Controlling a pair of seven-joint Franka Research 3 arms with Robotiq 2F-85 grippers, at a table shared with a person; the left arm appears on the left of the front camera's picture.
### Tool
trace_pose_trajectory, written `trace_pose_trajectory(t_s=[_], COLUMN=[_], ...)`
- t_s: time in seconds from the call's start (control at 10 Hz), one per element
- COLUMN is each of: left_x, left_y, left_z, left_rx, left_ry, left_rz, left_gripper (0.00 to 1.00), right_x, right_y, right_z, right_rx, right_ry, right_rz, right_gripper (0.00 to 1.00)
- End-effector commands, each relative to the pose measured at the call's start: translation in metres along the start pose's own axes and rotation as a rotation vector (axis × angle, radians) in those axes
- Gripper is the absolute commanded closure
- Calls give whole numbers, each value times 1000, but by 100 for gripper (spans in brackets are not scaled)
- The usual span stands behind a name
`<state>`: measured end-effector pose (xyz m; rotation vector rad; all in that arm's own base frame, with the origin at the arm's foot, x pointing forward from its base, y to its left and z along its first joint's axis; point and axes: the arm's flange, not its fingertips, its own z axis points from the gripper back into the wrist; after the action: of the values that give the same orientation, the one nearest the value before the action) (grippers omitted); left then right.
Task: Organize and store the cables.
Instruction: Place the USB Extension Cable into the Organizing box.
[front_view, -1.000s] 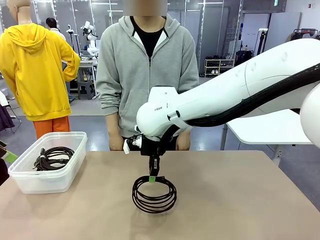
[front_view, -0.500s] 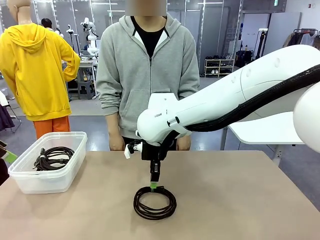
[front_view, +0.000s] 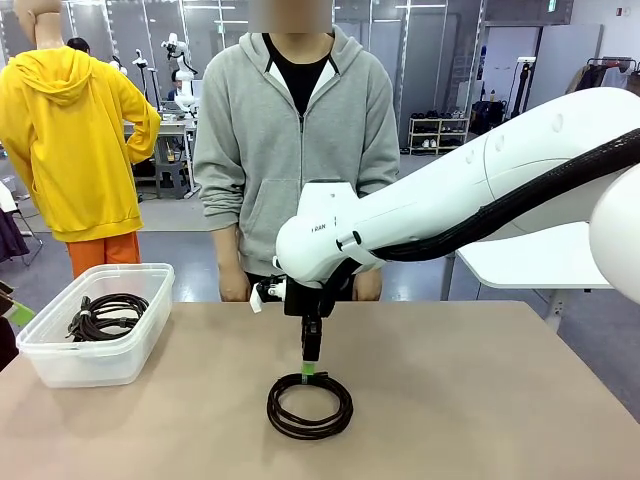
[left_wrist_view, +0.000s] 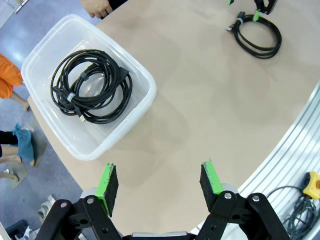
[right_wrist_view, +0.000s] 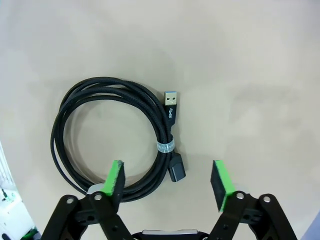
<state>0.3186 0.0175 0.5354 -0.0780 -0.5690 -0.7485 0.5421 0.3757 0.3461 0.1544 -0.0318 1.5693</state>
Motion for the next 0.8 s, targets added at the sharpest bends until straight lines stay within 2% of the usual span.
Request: trace_pose_trajectory(t_s=[0.0, 0.3, 0.4, 0.5, 0.6, 0.7], left_x=[2, 0, 4, 21, 41, 66], left_y=[1, 0, -14, -25, -36, -50], left_z=[-1, 0, 9, 7, 6, 2], left_rx=[20, 0, -10, 6, 9, 8], left_ry=[1, 0, -78, -78, -87, -61], left_rz=[8, 0, 29, 28, -25, -81], left_gripper=[16, 16, 16, 16, 16, 16], right_x=[-7, -17, -26, -41, -64, -100], right_y=[7, 2, 2, 6, 14, 28], right_z=[4, 13, 29, 48, 67, 87], right_rx=[-27, -39, -69, -93, -100, -106], right_ry=[-3, -47, -87, -113, -134, -191], right_rz=[-30, -26, -40, -56, -79, -128], right_gripper=[0, 0, 0, 0, 0, 0])
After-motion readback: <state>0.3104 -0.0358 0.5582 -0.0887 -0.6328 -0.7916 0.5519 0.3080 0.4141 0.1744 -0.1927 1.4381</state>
